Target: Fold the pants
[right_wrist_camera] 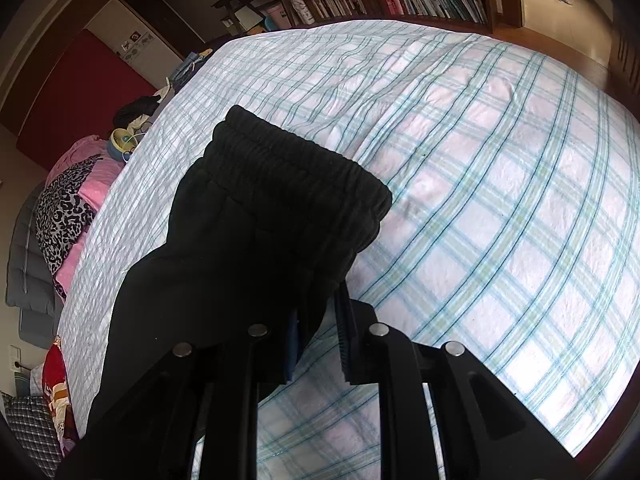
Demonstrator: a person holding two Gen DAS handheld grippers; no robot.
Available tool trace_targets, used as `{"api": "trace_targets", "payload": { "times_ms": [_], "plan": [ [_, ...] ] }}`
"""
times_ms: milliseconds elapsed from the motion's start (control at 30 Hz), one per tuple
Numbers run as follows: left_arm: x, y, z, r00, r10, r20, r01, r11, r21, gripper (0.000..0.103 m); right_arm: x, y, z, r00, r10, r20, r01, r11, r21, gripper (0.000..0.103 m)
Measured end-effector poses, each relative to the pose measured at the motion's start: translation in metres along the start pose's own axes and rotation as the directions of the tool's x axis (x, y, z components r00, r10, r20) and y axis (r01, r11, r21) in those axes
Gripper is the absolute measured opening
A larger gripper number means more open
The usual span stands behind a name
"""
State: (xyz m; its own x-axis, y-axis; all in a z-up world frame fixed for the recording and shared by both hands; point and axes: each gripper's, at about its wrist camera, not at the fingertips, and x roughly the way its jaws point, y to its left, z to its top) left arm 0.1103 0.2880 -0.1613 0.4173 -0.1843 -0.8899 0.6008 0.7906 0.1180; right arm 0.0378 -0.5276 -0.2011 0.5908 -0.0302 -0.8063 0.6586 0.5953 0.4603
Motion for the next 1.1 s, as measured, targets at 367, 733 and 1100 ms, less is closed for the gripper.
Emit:
{"api": "trace_targets", "payload": {
  "times_ms": [367,733,1100],
  "plan": [
    [-0.042,-0.041,0.089,0.972,-0.048,0.231,0.062,0.997,-0.052,0.004,-0.052,0.009,-0.004,0.989,-0.058,0.137,0.060,0.998,-0.006,0.060],
    [0.060,-0.168,0.177,0.938,-0.317,0.141,0.316,0.948,0.026,0.004,-0.029,0.024,0.020,0.981,-0.121,0.154,0.135,0.988,-0.079,0.061],
    [0.077,-0.204,0.146,0.920,-0.387,0.062,0.384,0.922,0.047,0.004,-0.011,0.031,0.050,0.983,-0.089,0.163,0.103,0.991,-0.083,0.019]
  ]
}}
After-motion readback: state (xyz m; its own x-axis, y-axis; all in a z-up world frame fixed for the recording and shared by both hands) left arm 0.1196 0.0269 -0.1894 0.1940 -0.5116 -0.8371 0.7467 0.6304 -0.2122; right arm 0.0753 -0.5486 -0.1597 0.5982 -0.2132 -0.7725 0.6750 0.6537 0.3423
